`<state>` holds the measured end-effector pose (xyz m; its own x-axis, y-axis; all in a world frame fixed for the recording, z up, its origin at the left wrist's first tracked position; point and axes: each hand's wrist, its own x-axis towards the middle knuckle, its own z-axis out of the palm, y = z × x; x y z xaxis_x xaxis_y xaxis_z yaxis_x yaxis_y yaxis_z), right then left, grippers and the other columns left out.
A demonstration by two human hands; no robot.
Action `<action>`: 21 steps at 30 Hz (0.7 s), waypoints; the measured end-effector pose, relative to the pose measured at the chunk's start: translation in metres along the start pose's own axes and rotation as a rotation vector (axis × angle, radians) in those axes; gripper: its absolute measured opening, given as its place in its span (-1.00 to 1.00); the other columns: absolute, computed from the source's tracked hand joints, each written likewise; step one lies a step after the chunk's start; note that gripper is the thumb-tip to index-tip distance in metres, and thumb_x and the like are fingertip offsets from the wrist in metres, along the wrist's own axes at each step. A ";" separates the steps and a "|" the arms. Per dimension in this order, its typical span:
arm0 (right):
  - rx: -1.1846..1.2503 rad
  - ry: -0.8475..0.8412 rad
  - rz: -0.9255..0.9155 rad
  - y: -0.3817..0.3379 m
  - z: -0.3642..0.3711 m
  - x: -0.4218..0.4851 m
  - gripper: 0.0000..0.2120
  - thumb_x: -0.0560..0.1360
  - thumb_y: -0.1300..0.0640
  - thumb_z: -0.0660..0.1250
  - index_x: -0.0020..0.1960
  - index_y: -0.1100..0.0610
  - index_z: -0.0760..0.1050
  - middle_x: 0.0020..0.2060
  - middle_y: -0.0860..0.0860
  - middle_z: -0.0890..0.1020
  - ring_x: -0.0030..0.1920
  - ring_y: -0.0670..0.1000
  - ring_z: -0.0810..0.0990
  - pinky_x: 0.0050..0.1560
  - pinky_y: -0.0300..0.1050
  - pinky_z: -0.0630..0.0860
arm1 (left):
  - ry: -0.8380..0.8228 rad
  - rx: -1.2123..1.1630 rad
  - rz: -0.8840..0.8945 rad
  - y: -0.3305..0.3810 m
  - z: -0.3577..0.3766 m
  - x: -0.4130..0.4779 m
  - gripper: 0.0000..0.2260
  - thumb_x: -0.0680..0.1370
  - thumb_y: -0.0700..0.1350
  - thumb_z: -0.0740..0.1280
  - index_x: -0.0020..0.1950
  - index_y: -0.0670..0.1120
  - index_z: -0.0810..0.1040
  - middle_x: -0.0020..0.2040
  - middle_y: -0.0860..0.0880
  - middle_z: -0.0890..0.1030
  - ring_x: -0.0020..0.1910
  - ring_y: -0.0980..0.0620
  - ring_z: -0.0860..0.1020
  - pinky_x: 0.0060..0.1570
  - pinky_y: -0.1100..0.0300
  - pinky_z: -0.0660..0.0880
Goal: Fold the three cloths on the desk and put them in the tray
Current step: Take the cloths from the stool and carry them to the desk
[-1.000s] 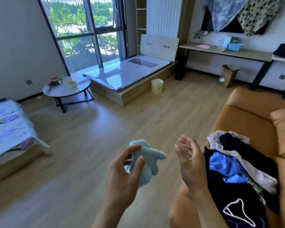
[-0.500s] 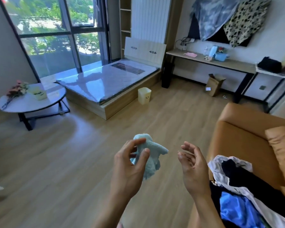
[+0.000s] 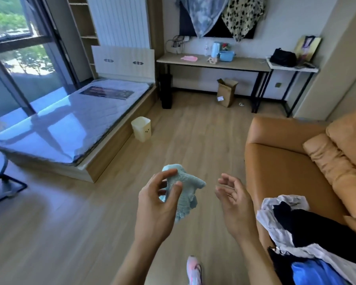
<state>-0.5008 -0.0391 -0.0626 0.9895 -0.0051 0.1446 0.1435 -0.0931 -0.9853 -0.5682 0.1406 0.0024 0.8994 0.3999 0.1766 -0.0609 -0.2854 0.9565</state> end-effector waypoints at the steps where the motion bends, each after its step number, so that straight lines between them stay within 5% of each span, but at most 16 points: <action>1: 0.002 0.009 0.005 0.009 0.004 0.025 -0.70 0.56 0.18 0.40 0.17 -0.16 0.50 0.09 -0.13 0.64 0.07 -0.20 0.64 0.04 -0.35 0.52 | -0.008 0.005 0.002 -0.008 0.010 0.024 -0.82 0.57 -0.06 0.39 0.14 0.14 0.64 0.05 0.19 0.68 0.04 0.20 0.63 0.00 0.26 0.55; 10: -0.032 -0.010 -0.044 0.023 0.011 0.266 -0.66 0.47 -0.02 0.37 0.24 -0.08 0.50 0.11 -0.14 0.63 0.11 -0.17 0.63 0.14 -0.22 0.52 | -0.019 0.018 -0.008 -0.031 0.108 0.223 -0.82 0.58 -0.05 0.39 0.14 0.18 0.63 0.04 0.18 0.69 0.04 0.15 0.65 0.08 -0.01 0.61; 21: -0.065 0.044 -0.050 0.040 0.004 0.508 -0.70 0.56 0.16 0.40 0.20 -0.15 0.48 0.12 -0.12 0.63 0.11 -0.16 0.63 0.15 -0.21 0.51 | -0.046 -0.005 0.020 -0.042 0.220 0.459 -0.83 0.57 -0.04 0.38 0.12 0.19 0.64 0.02 0.14 0.70 0.01 0.15 0.66 0.00 0.15 0.61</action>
<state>0.0077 -0.0412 -0.0293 0.9791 -0.0425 0.1987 0.1898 -0.1585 -0.9689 -0.0578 0.1440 -0.0084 0.9170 0.3534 0.1850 -0.0811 -0.2889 0.9539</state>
